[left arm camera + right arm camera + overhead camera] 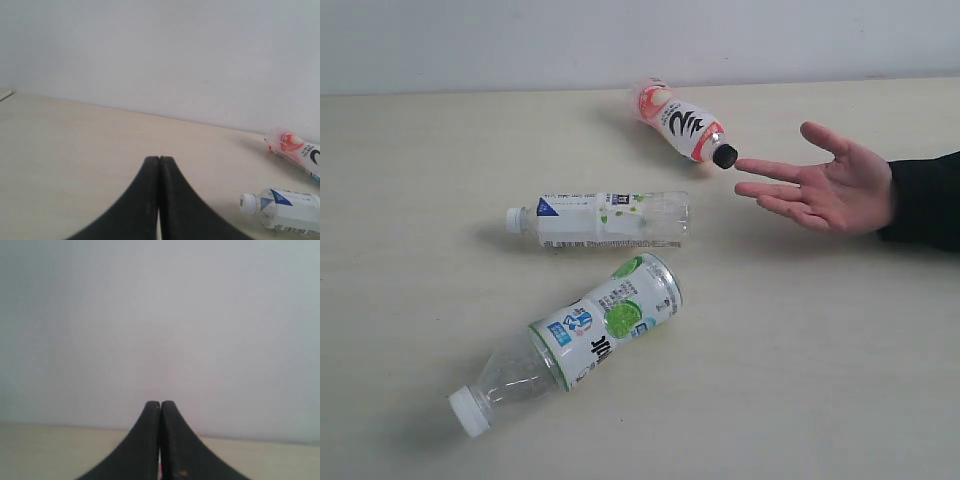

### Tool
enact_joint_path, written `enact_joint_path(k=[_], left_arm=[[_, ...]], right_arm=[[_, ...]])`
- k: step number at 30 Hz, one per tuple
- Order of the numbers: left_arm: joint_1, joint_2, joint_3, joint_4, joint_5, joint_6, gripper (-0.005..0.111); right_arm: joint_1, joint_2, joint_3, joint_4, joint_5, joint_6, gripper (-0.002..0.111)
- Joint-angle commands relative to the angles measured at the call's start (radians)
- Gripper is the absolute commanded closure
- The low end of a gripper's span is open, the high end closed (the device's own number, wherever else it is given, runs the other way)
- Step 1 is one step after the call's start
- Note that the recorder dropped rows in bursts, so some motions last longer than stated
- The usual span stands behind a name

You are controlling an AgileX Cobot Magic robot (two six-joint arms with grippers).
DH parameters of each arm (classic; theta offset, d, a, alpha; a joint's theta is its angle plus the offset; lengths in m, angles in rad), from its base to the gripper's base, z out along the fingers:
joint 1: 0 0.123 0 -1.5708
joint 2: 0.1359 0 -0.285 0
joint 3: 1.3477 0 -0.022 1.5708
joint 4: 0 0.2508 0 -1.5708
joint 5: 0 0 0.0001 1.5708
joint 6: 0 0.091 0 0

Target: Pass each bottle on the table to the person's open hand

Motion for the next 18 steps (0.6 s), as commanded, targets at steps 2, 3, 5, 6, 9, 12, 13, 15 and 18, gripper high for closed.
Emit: enact_joint_path(k=[2, 3, 5, 6, 9, 12, 13, 15, 18], left_arm=[[0.003, -0.006, 0.003, -0.004, -0.002, -0.004, 0.107], [0.003, -0.006, 0.003, -0.004, -0.002, -0.004, 0.107], [0.003, -0.006, 0.003, -0.004, -0.002, -0.004, 0.107], [0.003, -0.006, 0.003, -0.004, -0.002, -0.004, 0.107], [0.003, -0.006, 0.003, -0.004, -0.002, -0.004, 0.107], [0.003, -0.006, 0.003, -0.004, -0.002, -0.004, 0.107], [0.003, -0.006, 0.003, -0.004, -0.002, -0.004, 0.107], [0.003, -0.006, 0.003, -0.004, -0.002, -0.004, 0.107], [0.003, -0.006, 0.003, -0.004, -0.002, -0.004, 0.107]], right_arm=[[-0.004, 0.504, -0.250, -0.154, 0.049, 0.047, 0.108], [-0.004, 0.602, -0.328, -0.162, 0.089, 0.043, 0.108], [-0.004, 0.767, -0.479, -0.179, 0.177, 0.038, 0.108], [-0.004, 0.869, -0.581, -0.199, 0.224, 0.038, 0.108], [-0.004, 1.066, -0.796, -0.248, 0.340, 0.040, 0.108], [-0.004, 1.225, -0.969, -0.260, 0.407, 0.048, 0.108], [-0.004, 1.268, -1.028, -0.267, 0.434, 0.048, 0.108], [-0.004, 1.380, -1.148, -0.271, 0.502, 0.067, 0.108], [-0.004, 1.548, -1.313, -0.294, 0.608, 0.100, 0.108]])
